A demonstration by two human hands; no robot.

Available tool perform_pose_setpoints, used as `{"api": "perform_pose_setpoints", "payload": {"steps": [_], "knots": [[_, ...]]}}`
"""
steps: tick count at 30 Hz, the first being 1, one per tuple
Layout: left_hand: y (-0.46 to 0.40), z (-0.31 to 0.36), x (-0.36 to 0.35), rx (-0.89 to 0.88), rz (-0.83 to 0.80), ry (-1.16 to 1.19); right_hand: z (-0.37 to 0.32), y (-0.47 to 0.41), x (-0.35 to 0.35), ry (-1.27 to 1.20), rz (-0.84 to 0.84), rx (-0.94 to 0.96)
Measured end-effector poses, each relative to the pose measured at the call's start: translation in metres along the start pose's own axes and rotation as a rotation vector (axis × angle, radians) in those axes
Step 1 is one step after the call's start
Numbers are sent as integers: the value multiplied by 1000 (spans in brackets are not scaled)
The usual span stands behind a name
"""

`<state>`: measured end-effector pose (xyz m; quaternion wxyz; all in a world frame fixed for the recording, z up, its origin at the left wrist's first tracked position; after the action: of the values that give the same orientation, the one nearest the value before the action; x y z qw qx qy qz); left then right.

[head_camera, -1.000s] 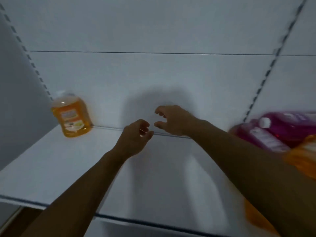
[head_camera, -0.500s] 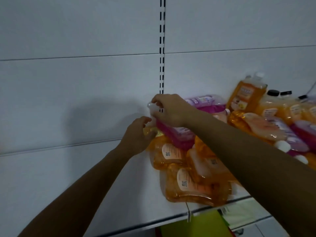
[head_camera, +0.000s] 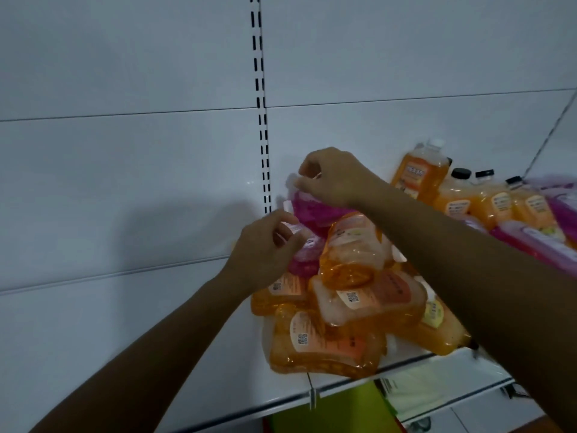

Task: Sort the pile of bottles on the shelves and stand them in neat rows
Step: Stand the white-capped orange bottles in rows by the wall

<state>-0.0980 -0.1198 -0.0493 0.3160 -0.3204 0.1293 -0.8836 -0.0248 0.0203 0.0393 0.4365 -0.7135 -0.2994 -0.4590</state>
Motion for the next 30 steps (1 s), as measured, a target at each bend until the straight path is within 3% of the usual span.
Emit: {"api": "perform_pose_setpoints", "payload": {"steps": [8, 13, 20, 24, 30], "knots": [[6, 46, -35, 197, -273, -12, 57, 39, 4, 353, -306, -231], [8, 53, -39, 241, -356, -48, 62, 46, 2, 123, -345, -280], [28, 60, -47, 170, -135, 2, 67, 68, 16, -383, -310, -419], [34, 64, -55, 64, -54, 20, 70, 70, 26, -656, -199, -478], [35, 61, -53, -35, 89, -109, 57, 71, 31, -840, -88, -422]]}}
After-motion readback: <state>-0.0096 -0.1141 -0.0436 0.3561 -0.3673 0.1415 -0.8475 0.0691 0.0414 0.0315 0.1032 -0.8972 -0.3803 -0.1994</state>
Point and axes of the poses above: each hand's wrist, its own y-axis away from the middle knuckle, its own x-axis out of the back of the hand, z = x × y, the point moved 1 cm from there along -y, towards the middle knuckle, and after that the axes turned 12 degrees about y, right-handed, at the moved point
